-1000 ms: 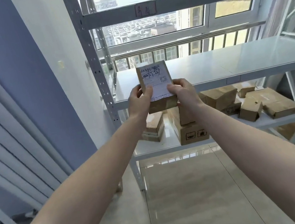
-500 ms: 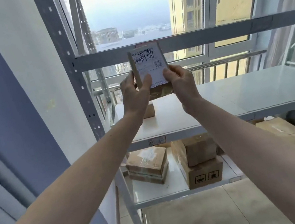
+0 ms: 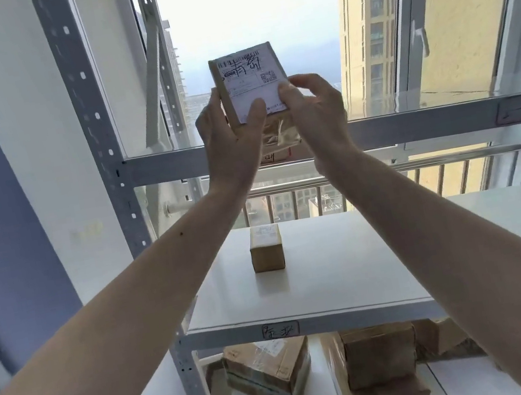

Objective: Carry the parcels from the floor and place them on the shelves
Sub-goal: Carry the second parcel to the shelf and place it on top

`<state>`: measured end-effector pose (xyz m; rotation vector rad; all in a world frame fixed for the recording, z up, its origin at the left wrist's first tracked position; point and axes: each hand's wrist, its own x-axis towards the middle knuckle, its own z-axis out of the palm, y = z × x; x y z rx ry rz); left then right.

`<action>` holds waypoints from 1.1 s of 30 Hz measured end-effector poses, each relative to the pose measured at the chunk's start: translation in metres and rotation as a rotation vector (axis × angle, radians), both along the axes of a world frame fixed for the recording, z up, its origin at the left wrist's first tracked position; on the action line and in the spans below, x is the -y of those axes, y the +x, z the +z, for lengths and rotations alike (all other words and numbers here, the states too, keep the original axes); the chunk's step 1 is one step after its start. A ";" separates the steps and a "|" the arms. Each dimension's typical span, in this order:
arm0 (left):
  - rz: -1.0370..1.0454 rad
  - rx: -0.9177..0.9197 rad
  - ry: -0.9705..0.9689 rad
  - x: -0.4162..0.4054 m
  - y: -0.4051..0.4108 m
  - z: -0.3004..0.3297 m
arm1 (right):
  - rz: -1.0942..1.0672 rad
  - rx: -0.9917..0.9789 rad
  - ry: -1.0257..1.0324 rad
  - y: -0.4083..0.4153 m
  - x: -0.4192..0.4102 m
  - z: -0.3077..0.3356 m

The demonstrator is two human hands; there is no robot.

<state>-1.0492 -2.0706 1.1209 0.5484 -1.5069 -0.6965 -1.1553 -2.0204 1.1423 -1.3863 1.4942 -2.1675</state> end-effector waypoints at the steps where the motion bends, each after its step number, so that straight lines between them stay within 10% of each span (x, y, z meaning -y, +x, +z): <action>1: -0.009 0.007 -0.004 0.005 -0.003 0.006 | -0.001 -0.004 0.008 -0.003 0.004 0.005; 33: 0.024 0.470 0.081 0.118 -0.005 0.042 | -0.038 -0.521 0.382 -0.067 0.086 0.030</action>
